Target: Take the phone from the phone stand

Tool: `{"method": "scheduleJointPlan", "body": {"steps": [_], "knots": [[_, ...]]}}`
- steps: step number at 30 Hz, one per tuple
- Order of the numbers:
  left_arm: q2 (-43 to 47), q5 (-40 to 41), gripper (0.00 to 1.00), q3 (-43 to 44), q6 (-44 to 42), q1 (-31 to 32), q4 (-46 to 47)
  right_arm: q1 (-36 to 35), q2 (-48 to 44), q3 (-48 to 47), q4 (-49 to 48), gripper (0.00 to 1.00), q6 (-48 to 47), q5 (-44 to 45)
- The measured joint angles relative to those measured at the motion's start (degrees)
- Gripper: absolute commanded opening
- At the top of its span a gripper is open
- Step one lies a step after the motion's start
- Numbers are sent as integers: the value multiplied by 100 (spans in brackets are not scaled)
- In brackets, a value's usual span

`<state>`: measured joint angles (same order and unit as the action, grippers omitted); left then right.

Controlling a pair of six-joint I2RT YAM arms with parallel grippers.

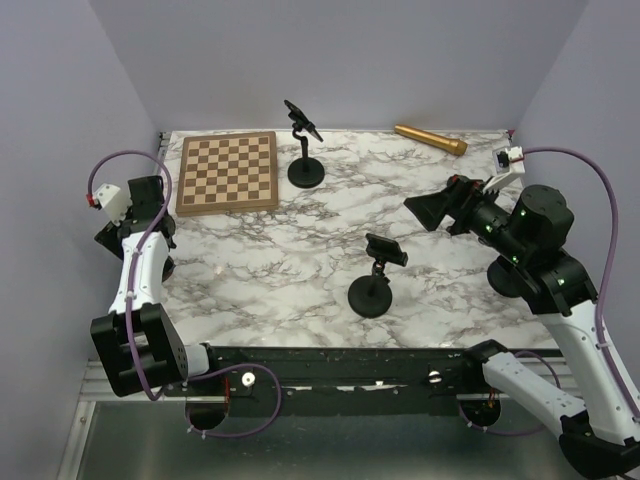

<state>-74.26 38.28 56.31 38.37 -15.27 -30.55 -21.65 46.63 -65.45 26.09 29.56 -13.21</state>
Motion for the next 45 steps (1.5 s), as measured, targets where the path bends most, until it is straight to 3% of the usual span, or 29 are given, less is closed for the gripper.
{"method": "scheduleJointPlan", "body": {"steps": [23,32,38,45], "knots": [[81,-219,90,-826,-1231,0,944,0,57,129,-249,100,177,-63],[122,-291,74,-857,-1346,35,1088,0,74,186,-273,100,234,-68],[339,-264,54,-966,-1373,212,1093,0,96,221,-339,100,304,-87],[542,-4,41,-975,-1384,356,1073,0,127,221,-376,100,326,-101]]}}
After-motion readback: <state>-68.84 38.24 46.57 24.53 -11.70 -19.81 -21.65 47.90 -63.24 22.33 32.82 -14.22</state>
